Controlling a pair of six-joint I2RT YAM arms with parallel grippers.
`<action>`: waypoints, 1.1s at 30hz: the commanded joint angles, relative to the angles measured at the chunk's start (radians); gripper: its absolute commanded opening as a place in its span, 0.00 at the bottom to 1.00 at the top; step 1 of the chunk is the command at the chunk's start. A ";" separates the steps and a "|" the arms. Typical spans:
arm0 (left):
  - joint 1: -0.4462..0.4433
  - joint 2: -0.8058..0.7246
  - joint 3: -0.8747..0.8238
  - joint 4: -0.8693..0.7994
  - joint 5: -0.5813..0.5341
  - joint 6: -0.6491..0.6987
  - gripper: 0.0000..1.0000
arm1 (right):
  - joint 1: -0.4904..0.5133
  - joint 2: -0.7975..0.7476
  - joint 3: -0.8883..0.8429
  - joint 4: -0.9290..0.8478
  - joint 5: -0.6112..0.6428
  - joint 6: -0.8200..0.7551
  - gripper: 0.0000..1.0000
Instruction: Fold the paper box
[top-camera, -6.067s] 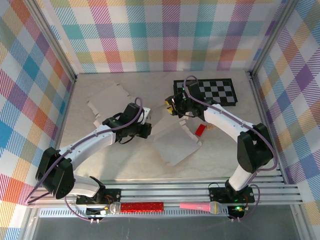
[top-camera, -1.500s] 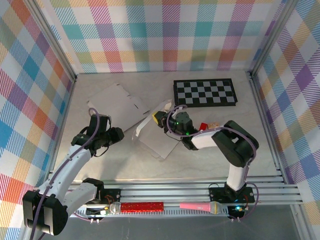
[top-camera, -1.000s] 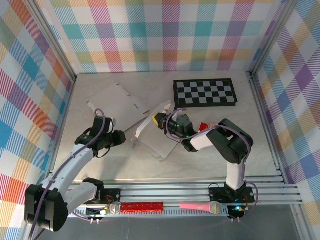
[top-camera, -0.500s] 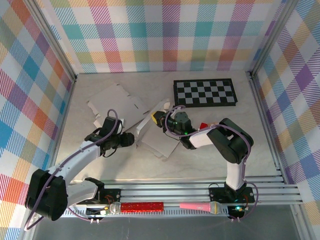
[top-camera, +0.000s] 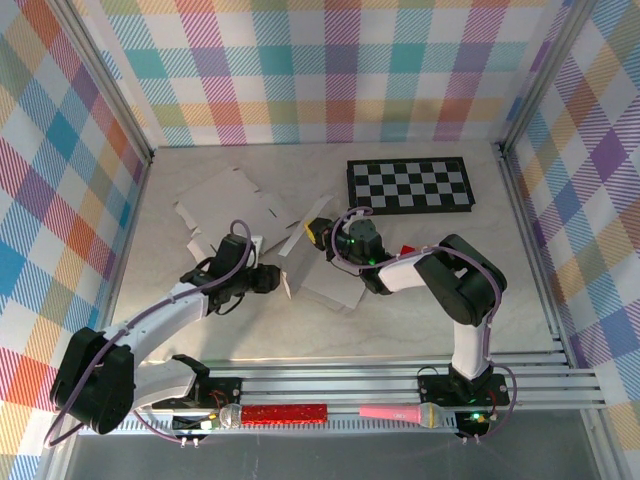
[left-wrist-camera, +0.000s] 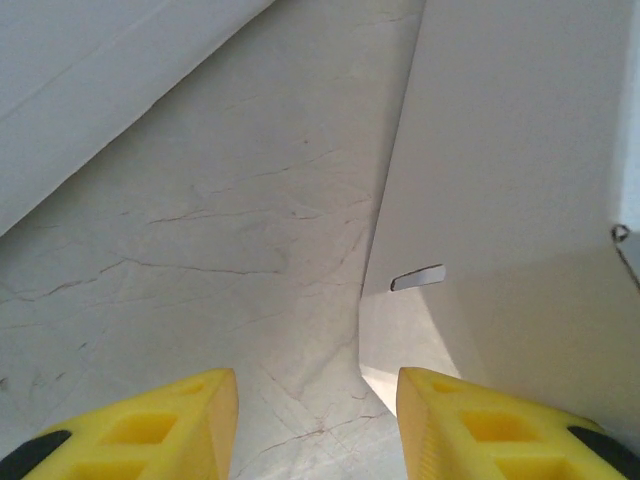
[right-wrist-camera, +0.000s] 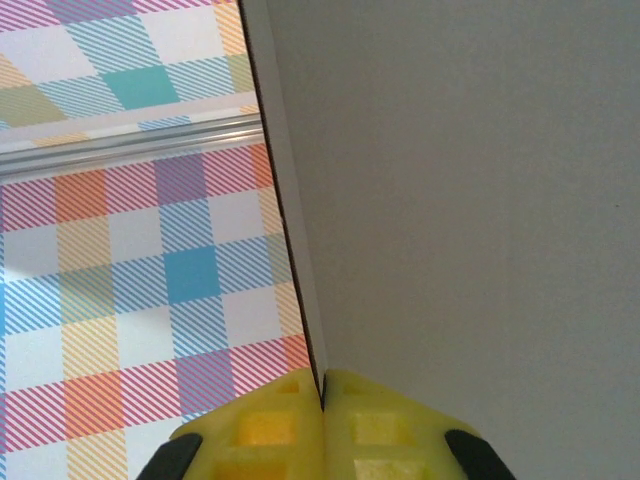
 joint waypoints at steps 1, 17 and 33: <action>-0.019 -0.029 -0.028 0.091 0.021 0.023 0.45 | 0.009 0.023 0.022 -0.038 0.007 0.030 0.00; -0.088 -0.129 -0.151 0.133 -0.068 -0.100 0.41 | -0.011 -0.011 0.039 -0.084 0.016 0.036 0.00; -0.116 -0.014 -0.114 0.262 0.013 0.035 0.44 | -0.013 -0.016 0.037 -0.081 0.008 0.052 0.00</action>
